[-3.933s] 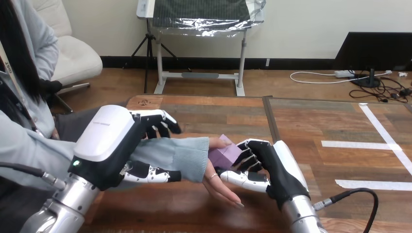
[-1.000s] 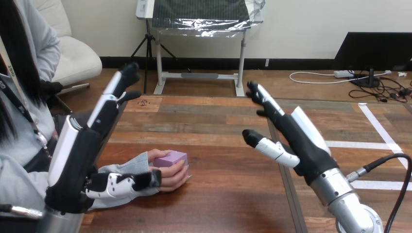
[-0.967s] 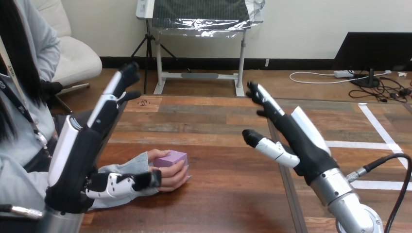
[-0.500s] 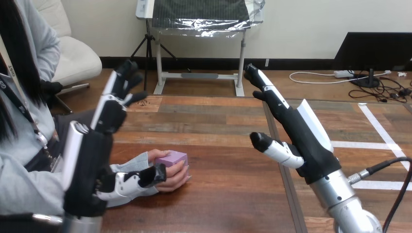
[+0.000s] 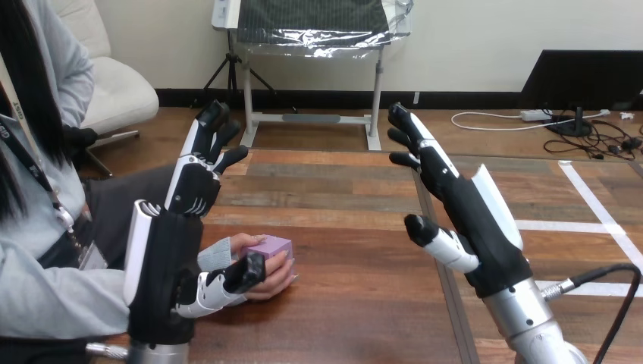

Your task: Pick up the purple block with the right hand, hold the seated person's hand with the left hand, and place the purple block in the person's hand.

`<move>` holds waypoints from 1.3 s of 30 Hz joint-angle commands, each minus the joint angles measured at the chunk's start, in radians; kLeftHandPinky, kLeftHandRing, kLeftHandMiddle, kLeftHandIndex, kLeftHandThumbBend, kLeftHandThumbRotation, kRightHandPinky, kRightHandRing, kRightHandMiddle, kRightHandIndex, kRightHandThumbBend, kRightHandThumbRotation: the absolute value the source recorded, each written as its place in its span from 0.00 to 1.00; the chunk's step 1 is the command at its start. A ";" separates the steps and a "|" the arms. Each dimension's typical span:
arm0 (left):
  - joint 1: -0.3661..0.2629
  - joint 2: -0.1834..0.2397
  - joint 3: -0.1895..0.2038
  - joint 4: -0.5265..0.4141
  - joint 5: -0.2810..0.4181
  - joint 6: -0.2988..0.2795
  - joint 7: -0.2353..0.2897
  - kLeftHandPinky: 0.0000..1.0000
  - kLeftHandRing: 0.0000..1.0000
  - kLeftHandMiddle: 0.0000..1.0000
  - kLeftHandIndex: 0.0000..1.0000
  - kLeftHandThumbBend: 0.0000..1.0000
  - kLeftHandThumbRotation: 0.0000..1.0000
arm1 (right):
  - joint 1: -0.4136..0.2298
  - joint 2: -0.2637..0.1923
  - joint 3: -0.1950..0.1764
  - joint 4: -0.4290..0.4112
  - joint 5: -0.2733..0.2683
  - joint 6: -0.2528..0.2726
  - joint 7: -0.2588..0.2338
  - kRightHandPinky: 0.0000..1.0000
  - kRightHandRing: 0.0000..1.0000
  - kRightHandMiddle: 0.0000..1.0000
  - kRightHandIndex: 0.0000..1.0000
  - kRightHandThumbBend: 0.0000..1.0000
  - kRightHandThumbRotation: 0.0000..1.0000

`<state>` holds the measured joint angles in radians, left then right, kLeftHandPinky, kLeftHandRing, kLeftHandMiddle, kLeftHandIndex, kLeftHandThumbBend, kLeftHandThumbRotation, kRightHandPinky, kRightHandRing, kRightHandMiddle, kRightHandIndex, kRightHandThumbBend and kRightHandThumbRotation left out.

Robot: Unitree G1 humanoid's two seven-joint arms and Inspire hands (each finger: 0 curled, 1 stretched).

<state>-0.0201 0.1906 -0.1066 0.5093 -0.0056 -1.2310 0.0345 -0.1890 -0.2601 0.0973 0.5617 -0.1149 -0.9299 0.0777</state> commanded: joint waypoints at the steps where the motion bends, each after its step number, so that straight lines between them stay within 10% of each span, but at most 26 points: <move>1: -0.045 -0.041 0.031 0.021 0.009 0.007 -0.001 0.86 0.93 0.97 0.96 0.96 0.81 | -0.089 0.018 -0.034 0.035 0.034 -0.065 -0.004 0.85 0.93 0.97 0.97 1.00 0.98; 39: -0.043 -0.085 0.067 0.046 0.021 0.072 -0.066 0.84 0.93 0.96 0.95 1.00 0.82 | -0.096 0.056 -0.039 0.164 0.068 -0.192 0.041 0.85 0.94 0.98 0.98 1.00 0.95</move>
<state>-0.0206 0.1008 -0.0542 0.5630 0.0289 -1.1586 -0.0210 -0.2124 -0.2194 0.0777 0.7209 -0.0556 -1.0958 0.1202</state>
